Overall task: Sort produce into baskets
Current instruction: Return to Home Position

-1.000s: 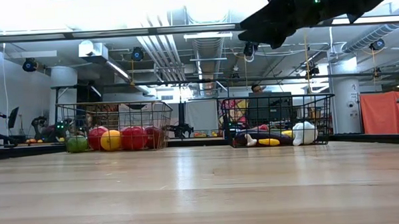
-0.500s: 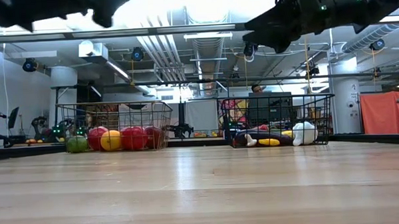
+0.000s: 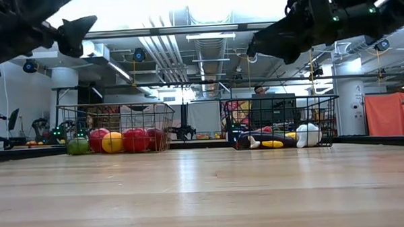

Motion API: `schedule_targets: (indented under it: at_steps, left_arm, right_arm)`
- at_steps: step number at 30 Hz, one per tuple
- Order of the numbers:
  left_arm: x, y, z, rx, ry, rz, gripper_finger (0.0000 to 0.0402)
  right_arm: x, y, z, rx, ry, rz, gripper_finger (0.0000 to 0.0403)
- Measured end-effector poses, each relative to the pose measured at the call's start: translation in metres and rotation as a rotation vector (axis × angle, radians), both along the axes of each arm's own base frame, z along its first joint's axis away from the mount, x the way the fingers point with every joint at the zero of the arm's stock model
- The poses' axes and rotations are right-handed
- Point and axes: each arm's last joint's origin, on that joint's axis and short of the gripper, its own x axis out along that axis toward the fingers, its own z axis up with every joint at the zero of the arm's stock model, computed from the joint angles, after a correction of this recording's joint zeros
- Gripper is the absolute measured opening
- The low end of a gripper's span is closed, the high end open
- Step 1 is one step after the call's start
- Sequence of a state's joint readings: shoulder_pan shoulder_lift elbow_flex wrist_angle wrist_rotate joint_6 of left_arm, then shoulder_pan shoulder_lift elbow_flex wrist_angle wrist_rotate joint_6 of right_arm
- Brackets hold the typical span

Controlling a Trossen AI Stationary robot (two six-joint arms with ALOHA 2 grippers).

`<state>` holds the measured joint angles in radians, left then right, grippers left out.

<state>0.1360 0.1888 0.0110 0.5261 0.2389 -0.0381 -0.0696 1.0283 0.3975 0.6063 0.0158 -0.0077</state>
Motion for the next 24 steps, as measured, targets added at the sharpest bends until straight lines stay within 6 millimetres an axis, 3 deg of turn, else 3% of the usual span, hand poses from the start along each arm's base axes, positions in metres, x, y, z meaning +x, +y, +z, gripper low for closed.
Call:
schedule_targets:
  at_steps: [5, 18, 24]
  left_arm:
    - [-0.003, 0.0, -0.001, -0.023, 0.022, 0.01, 0.0295]
    - [-0.005, 0.0, -0.005, -0.021, 0.046, 0.016, 0.0295]
    - [-0.003, 0.0, -0.007, -0.024, 0.07, 0.017, 0.0295]
  right_arm:
    - [-0.015, 0.001, -0.012, 0.007, -0.081, 0.0, 0.0244]
    - [-0.085, 0.006, -0.028, 0.057, -0.275, -0.008, 0.0244]
    - [-0.111, 0.009, -0.021, 0.064, -0.347, 0.045, 0.0244]
